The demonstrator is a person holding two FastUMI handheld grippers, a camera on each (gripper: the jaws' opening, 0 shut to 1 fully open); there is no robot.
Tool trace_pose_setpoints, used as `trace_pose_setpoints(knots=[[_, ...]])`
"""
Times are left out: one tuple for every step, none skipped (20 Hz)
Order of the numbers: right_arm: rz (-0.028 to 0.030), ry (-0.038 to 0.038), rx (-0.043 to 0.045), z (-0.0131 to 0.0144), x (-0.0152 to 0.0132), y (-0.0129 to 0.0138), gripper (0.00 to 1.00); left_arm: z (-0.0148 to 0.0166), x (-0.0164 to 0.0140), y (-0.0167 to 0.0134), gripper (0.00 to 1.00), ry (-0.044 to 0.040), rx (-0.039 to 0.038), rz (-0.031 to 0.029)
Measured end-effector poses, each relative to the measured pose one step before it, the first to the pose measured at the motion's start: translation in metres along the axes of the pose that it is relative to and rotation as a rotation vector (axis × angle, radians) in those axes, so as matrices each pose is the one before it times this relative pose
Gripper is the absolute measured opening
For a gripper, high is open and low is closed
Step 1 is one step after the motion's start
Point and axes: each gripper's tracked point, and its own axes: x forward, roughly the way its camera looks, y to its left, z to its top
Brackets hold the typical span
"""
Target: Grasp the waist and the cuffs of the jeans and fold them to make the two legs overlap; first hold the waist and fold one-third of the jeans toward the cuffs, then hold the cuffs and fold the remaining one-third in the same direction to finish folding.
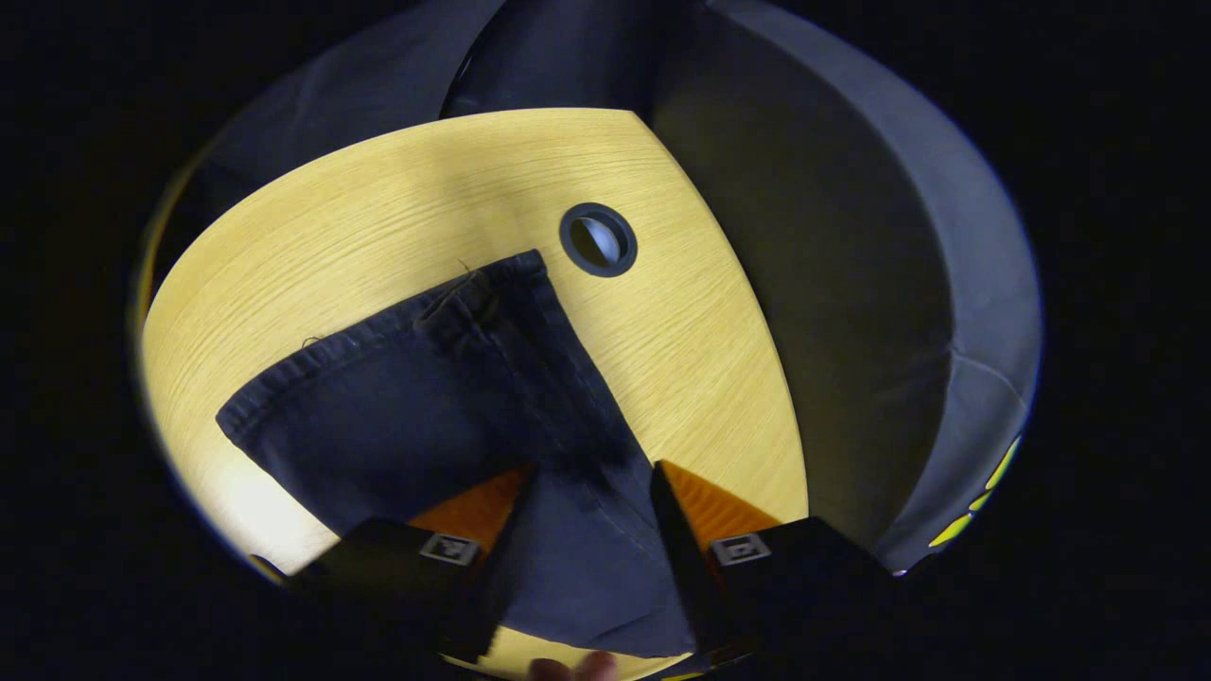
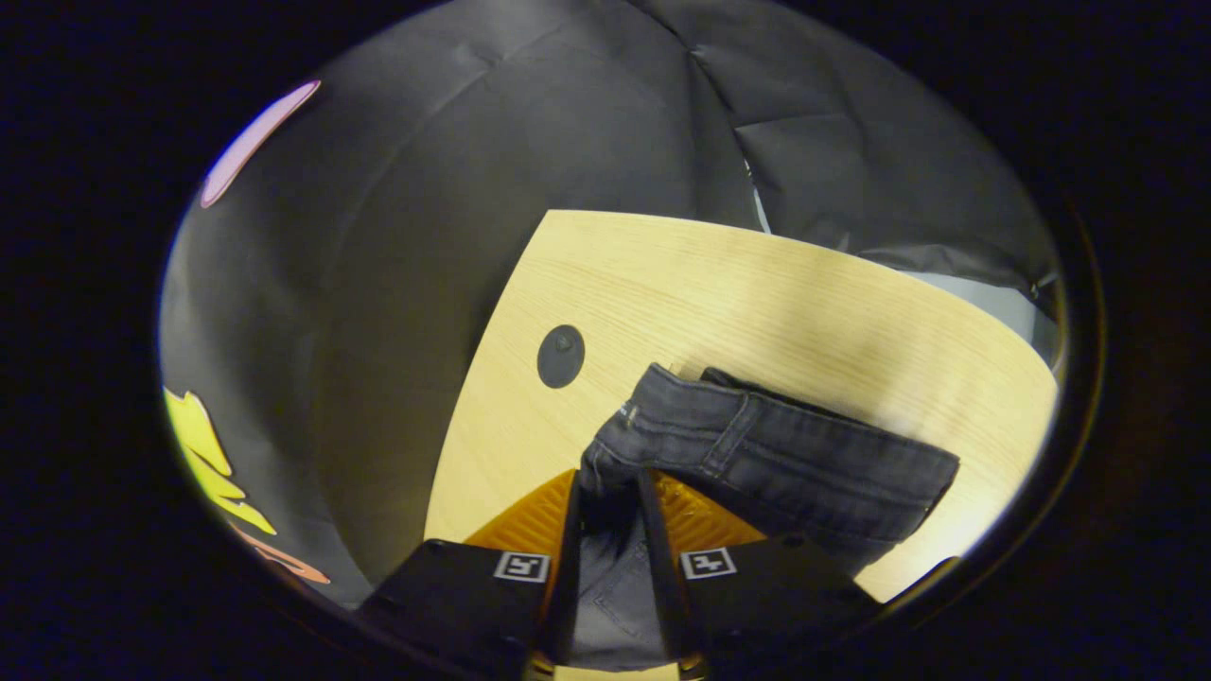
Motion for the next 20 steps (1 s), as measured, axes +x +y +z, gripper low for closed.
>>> trace_pose_setpoints(knots=[[0.02437,0.00154,-0.00121,-0.00126,-0.00267,0.00518,0.47,0.00625,-0.00861,-0.00187,0.81,-0.01654,0.01577,0.02152],[0.01098,-0.00684,-0.00929,0.00193,-0.00423,0.00493,0.60,0.00465,-0.00685,-0.00656,1.00,-0.01280,0.01139,-0.00779],[-0.00719,-0.01683,-0.02432,0.00083,-0.00445,0.00147,0.72,0.00512,-0.00849,-0.00869,0.99,-0.01039,0.00881,-0.01561],[-0.01459,-0.02288,-0.03212,0.00295,-0.00639,-0.00107,0.85,0.00596,-0.01195,-0.00850,0.99,-0.01490,0.01218,-0.00667],[-0.00471,-0.01448,-0.03139,0.00077,-0.00624,0.00159,0.87,0.00667,-0.01300,-0.01174,0.99,-0.01918,0.01797,-0.01899],[0.00532,-0.01598,-0.02362,-0.00079,-0.00875,0.00575,0.88,0.00827,-0.01457,-0.01551,0.99,-0.02697,0.02622,-0.03144],[0.01096,-0.01955,-0.02303,0.00058,-0.01086,0.00528,0.89,0.00950,-0.01629,-0.01610,0.99,-0.03136,0.04595,-0.02453],[0.00922,-0.02341,-0.03237,0.00018,-0.01192,0.00329,0.96,0.01117,-0.01796,-0.01461,0.99,-0.03618,0.06583,-0.01056],[0.01088,-0.02819,-0.03685,0.00080,-0.01402,0.00595,0.96,0.01332,-0.01943,-0.01447,0.99,-0.04522,0.07554,-0.01071],[0.01227,-0.03148,-0.04443,0.00100,-0.01662,0.00757,0.96,0.01497,-0.02064,-0.01517,0.99,-0.04756,0.07295,-0.01728],[0.01253,-0.03388,-0.05114,0.00151,-0.01873,0.00673,1.00,0.01702,-0.02329,-0.01723,0.99,-0.05093,0.07150,-0.02339],[0.01032,-0.03665,-0.05345,0.00039,-0.01959,0.00717,0.97,-0.03331,-0.01112,-0.02647,0.99,-0.04656,0.06109,-0.02200],[0.00379,-0.04266,-0.05553,0.00271,-0.02158,0.00536,0.96,0.01829,-0.01111,-0.00392,0.99,-0.05057,0.05909,-0.02116],[0.00812,-0.05285,-0.05913,0.00475,-0.02188,0.00698,0.96,0.00878,-0.04103,-0.02860,0.99,-0.05305,0.05640,-0.02003],[0.00351,-0.05346,-0.06607,0.00569,-0.02081,0.00429,0.96,0.00642,0.00463,0.00936,0.99,-0.05586,0.05642,-0.01340],[0.00166,-0.05501,-0.06910,0.00318,-0.02225,0.00493,1.00,-0.00118,-0.00974,-0.00648,0.99,-0.05883,0.05730,-0.00671],[0.01194,-0.05011,-0.06161,0.00437,-0.02120,0.00531,0.96,0.00753,-0.00823,-0.00635,0.99,-0.05729,0.05756,-0.00237],[0.02333,-0.04668,-0.06049,0.00383,-0.01802,0.00788,0.92,0.00812,-0.01377,-0.01187,0.99,-0.06066,0.05756,0.00590],[0.01727,-0.05025,-0.05482,0.00245,-0.01664,0.00686,0.98,0.00249,-0.01007,-0.01372,0.99,-0.04767,0.03618,0.00141],[0.01089,-0.03372,-0.04451,-0.00265,-0.01541,0.00489,0.98,0.00108,-0.01155,-0.01213,0.99,-0.03782,0.01820,-0.00646]])
